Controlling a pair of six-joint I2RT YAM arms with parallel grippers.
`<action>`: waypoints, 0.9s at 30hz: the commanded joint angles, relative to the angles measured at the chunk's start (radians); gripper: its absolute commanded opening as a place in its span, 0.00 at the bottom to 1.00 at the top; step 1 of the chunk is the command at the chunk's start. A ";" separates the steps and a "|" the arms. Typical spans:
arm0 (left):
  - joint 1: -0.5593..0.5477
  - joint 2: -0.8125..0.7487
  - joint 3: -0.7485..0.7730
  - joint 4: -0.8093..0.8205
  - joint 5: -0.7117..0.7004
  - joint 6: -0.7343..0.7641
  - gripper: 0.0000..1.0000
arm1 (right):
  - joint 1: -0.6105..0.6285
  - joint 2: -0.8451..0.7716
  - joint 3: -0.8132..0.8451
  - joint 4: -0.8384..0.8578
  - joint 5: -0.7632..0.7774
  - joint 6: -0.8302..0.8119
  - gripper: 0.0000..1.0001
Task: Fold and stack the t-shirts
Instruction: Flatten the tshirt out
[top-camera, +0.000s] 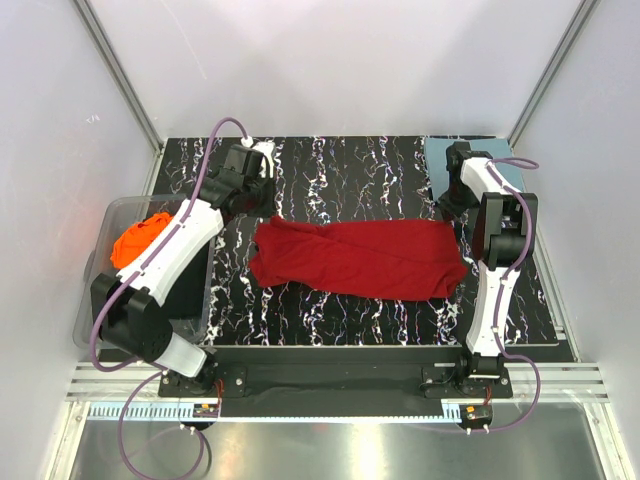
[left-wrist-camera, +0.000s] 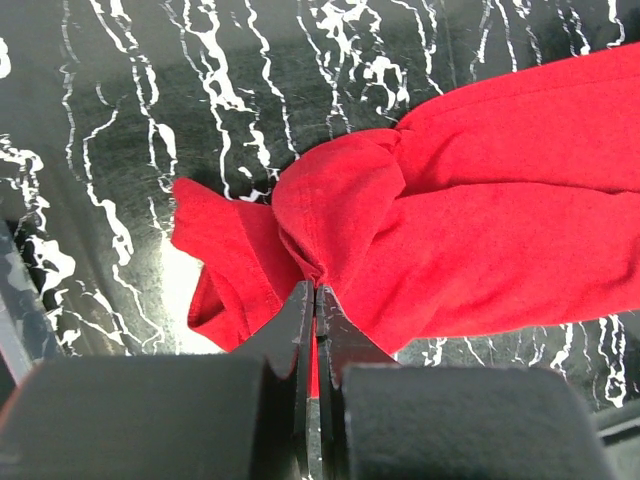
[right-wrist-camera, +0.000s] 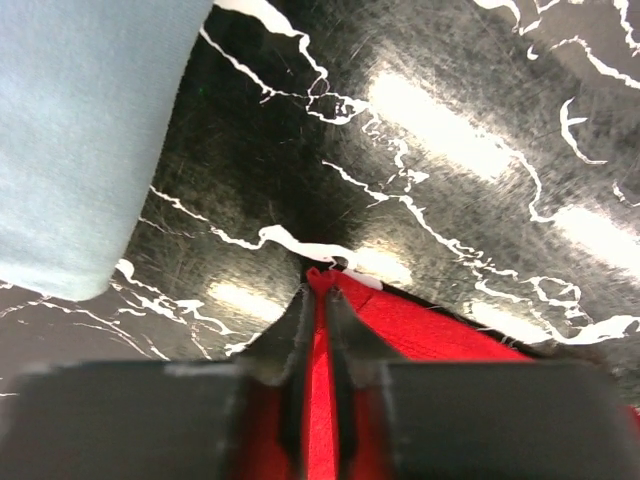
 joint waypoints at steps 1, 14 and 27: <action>-0.003 -0.031 -0.001 0.042 -0.058 -0.005 0.00 | -0.001 -0.023 0.012 0.005 0.061 -0.033 0.00; 0.010 -0.031 0.245 -0.099 -0.281 -0.007 0.00 | -0.004 -0.480 0.056 -0.079 0.149 -0.145 0.00; 0.029 -0.114 0.550 -0.135 -0.397 0.030 0.00 | -0.008 -0.928 0.077 -0.036 0.142 -0.142 0.00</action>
